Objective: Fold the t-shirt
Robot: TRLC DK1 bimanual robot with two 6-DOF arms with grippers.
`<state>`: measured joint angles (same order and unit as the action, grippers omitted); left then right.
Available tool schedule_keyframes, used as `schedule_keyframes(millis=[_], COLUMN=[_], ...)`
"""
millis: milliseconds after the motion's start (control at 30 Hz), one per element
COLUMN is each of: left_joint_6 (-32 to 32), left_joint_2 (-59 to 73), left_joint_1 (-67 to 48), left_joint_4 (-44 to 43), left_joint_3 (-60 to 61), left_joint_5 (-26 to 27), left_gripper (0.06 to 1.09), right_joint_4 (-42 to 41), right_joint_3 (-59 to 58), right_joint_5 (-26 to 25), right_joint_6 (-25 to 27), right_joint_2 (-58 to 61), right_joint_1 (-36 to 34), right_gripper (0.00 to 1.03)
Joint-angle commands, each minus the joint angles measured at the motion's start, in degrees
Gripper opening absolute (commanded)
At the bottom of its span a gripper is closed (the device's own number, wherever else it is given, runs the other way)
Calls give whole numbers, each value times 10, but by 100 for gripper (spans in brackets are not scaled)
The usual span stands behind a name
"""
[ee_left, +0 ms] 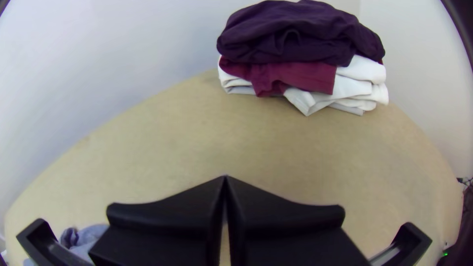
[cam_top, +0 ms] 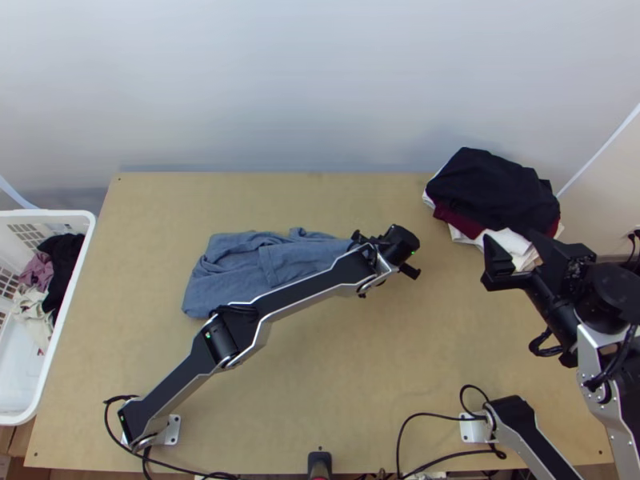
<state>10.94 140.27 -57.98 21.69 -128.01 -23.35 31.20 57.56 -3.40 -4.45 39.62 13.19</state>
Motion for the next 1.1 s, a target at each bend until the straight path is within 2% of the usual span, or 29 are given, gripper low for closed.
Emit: schedule_keyframes(millis=[0, 33, 67, 367, 533, 700, 967, 1067], left_joint_6=[-7, -19, -23, -28, -51, -70, -77, -74], left_joint_2=[6, 1, -6, -88, -123, -159, -261, -312], left_joint_1=[-17, -19, -20, 15, 58, 128, 240, 271], left_joint_4=[-6, -4, -3, -18, -3, 42, 109, 122], left_joint_3=[-22, -22, -22, -22, -19, -15, 39, 90], left_joint_5=[0, 0, -2, -6, -18, -38, -35, -33], left_gripper=[67, 97, 104, 104, 104, 104, 104, 104], right_joint_4=[15, 25, 33, 49, 67, 76, 78, 78], right_joint_3=[26, 26, 26, 26, 29, 31, 2, -11], right_joint_5=[1, 1, 1, 1, 1, 1, -21, -42], right_joint_6=[-11, -11, -10, -10, -16, -20, 79, 134], right_joint_2=[15, 20, 26, 26, 23, 35, 90, 122], right_joint_1=[20, 25, 32, 35, 41, 92, 232, 279], right_gripper=[98, 98, 98, 98, 98, 98, 98, 98])
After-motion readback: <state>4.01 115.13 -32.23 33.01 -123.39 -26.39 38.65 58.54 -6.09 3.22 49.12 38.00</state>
